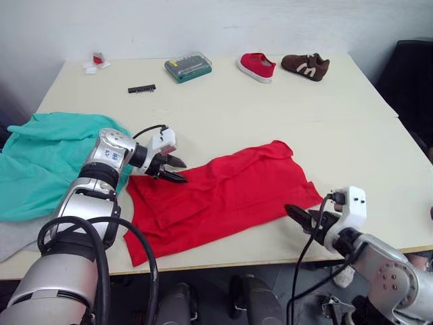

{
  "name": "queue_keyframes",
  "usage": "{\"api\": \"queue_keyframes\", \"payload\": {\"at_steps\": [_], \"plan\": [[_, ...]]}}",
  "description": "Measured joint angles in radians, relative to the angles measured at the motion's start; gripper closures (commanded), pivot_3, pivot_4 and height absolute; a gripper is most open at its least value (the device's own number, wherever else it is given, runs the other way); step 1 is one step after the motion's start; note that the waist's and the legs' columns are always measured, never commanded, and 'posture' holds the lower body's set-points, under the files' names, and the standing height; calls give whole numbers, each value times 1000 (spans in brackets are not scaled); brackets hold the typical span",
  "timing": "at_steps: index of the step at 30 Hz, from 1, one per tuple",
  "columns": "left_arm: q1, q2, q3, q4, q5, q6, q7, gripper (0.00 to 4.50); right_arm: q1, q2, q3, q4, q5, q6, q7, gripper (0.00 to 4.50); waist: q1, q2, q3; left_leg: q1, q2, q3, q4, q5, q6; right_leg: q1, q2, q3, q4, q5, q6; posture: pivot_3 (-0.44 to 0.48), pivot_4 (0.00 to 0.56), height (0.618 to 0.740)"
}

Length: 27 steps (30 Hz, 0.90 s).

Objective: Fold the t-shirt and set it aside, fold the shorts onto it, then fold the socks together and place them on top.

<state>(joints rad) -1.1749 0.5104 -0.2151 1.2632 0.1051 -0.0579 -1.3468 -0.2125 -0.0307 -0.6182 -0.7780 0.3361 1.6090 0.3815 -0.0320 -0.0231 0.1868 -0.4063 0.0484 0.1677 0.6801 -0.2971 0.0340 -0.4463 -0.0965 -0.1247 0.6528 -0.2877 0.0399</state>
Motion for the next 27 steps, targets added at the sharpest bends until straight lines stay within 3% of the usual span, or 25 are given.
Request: {"api": "queue_keyframes", "payload": {"at_steps": [1,6,14,22,27], "plan": [[0,0,1,1,3,0,2,2824,-8,0,-1,11,8,0,-12,0,0,-1,0,0,0,0,0,0,0,0,0,0,0,0,0,0,150,740],[0,1,2,4,21,-5,0,4415,-28,-5,-3,64,45,-14,-82,1663,0,-4,-3,0,0,0,0,0,0,1,0,0,0,0,0,0,150,740],[1,2,20,5,20,14,-21,4500,-51,-42,-10,130,110,-6,-137,4481,-4,-4,-2,0,0,0,-1,0,0,0,0,0,0,0,0,0,150,740],[23,8,63,-55,-5,112,-70,4500,-166,-193,129,279,167,-2,-109,4481,-2,-3,-2,0,0,0,-2,0,-1,0,0,0,-1,0,0,0,150,740],[141,28,91,-267,-55,296,-85,4500,-292,-352,282,547,120,-160,-62,4481,-11,-3,-1,0,-1,2,-1,2,-4,0,-1,2,-1,0,0,0,150,740]]}}
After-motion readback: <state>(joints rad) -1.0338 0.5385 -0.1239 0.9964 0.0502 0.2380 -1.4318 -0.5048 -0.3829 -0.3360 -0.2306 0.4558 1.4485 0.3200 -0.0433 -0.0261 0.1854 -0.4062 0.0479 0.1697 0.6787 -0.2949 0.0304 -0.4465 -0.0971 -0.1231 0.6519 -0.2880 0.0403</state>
